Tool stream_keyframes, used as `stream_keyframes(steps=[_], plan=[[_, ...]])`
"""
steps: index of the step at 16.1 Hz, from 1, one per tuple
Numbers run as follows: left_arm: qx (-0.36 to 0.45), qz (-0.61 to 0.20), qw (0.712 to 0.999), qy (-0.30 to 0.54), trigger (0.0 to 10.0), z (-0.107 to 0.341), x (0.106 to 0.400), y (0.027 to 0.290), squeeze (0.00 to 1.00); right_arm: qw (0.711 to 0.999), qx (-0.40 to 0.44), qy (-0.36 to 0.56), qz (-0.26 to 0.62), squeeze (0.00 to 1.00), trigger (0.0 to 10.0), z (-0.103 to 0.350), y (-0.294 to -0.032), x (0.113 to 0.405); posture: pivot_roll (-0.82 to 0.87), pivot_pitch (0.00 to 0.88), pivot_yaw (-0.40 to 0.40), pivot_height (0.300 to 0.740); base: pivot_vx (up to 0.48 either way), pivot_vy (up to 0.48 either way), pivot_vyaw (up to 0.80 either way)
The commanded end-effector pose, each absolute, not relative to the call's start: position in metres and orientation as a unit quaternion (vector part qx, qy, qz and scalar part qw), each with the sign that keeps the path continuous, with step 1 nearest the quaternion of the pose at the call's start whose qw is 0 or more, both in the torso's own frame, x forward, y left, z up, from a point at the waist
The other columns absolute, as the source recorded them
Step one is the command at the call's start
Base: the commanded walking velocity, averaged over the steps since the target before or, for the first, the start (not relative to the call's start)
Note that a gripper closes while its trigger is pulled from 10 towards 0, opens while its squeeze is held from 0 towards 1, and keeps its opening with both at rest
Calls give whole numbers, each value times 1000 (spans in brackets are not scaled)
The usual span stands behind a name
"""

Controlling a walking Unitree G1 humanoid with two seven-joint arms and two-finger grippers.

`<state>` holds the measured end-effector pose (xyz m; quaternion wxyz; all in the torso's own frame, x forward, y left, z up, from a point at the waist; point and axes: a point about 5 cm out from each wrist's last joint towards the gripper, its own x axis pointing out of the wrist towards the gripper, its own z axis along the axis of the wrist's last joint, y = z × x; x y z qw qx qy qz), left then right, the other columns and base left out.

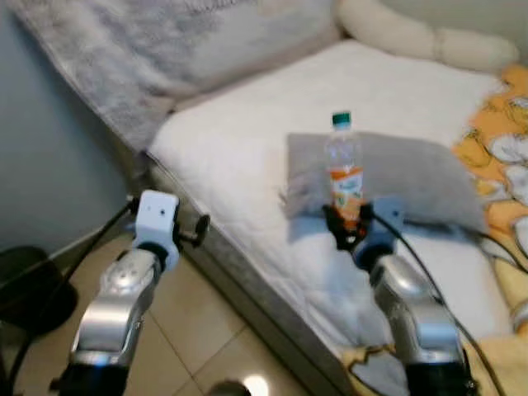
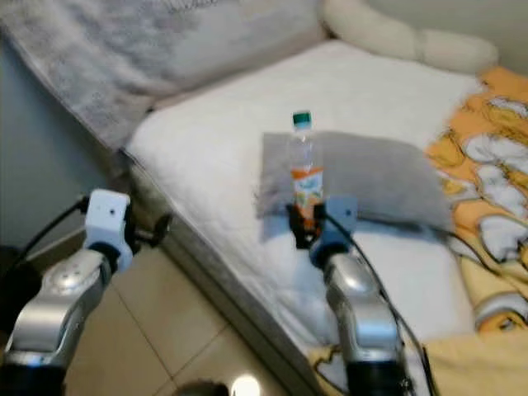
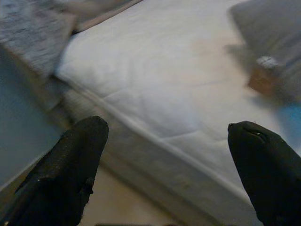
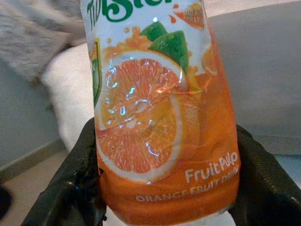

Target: Clean up the room

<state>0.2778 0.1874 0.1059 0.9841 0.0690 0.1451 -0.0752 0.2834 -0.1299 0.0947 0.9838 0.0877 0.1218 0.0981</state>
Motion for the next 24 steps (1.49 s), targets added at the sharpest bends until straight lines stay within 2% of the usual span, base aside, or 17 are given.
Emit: stream_keyframes(steps=[1, 5, 12, 16, 20, 24], plan=[[76, -82, 985, 132, 10000, 110, 281, 184, 0, 985, 87, 122, 90, 0, 10000, 97, -134, 285, -44, 0, 56, 740, 0, 0, 800], [62, -90, 986, 129, 10000, 110, 281, 183, 0, 983, 79, 144, 84, 0, 10000, 92, -136, 286, -49, 0, 57, 740, 0, 0, 800], [59, -91, 987, 123, 10000, 110, 283, 184, 0, 981, 64, 153, 101, 0, 10000, 91, -131, 285, -48, 0, 56, 740, 332, 0, 800], [59, -91, 987, 119, 10000, 112, 284, 185, 0, 984, 43, 143, 93, 0, 10000, 92, -132, 289, -46, 0, 56, 740, 379, 0, 0], [68, -93, 987, 114, 10000, 113, 287, 186, 0, 989, -36, 137, 40, 0, 10000, 90, -139, 296, -34, 0, 44, 740, 398, 0, 0], [74, -100, 986, 111, 10000, 114, 288, 185, 0, 986, 28, 142, 79, 0, 10000, 89, -135, 292, -32, 0, 36, 740, 410, 0, 0]])
